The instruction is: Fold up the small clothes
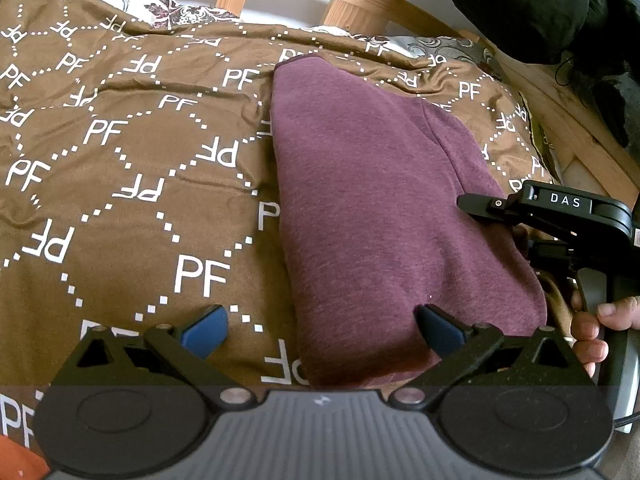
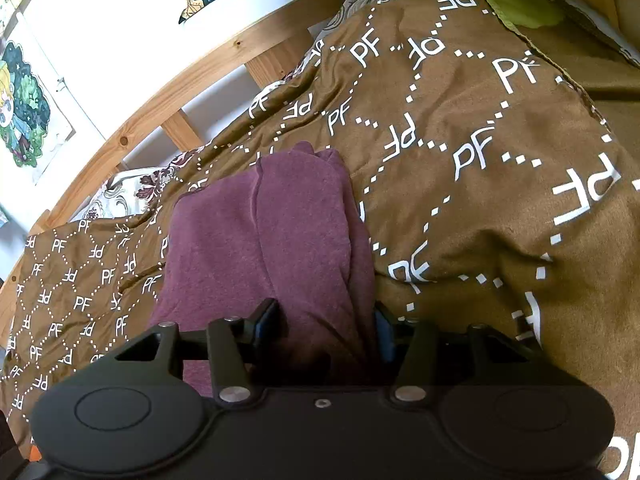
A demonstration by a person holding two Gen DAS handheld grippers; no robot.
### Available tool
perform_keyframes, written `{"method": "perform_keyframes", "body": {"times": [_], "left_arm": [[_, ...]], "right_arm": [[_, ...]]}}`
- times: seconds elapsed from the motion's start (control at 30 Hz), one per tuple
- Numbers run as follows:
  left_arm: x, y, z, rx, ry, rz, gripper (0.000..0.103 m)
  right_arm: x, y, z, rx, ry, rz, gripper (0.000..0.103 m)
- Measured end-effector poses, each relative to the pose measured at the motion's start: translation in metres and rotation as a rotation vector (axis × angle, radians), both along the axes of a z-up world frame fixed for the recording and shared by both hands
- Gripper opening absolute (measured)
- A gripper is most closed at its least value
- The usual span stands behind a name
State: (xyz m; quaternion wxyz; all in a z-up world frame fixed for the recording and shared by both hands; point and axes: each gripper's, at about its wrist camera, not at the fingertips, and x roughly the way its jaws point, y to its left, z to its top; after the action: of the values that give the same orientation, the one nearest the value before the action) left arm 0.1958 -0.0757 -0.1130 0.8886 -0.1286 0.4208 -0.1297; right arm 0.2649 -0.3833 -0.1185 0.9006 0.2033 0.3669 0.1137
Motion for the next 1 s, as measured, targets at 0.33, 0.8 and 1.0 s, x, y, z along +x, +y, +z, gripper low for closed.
{"method": "perform_keyframes", "body": {"times": [0.33, 0.8, 1.0], "left_arm": [[0.000, 0.000, 0.000, -0.002, 0.001, 0.002, 0.103], [0.014, 0.023, 0.001, -0.266, 0.071, 0.031, 0.102], [0.028, 0.018, -0.005, -0.263, 0.099, 0.020, 0.102]], "right_arm": [[0.001, 0.000, 0.000, -0.002, -0.001, -0.002, 0.055], [0.001, 0.000, -0.001, -0.003, -0.003, -0.004, 0.055], [0.001, 0.000, -0.002, 0.003, -0.008, -0.007, 0.055]]}}
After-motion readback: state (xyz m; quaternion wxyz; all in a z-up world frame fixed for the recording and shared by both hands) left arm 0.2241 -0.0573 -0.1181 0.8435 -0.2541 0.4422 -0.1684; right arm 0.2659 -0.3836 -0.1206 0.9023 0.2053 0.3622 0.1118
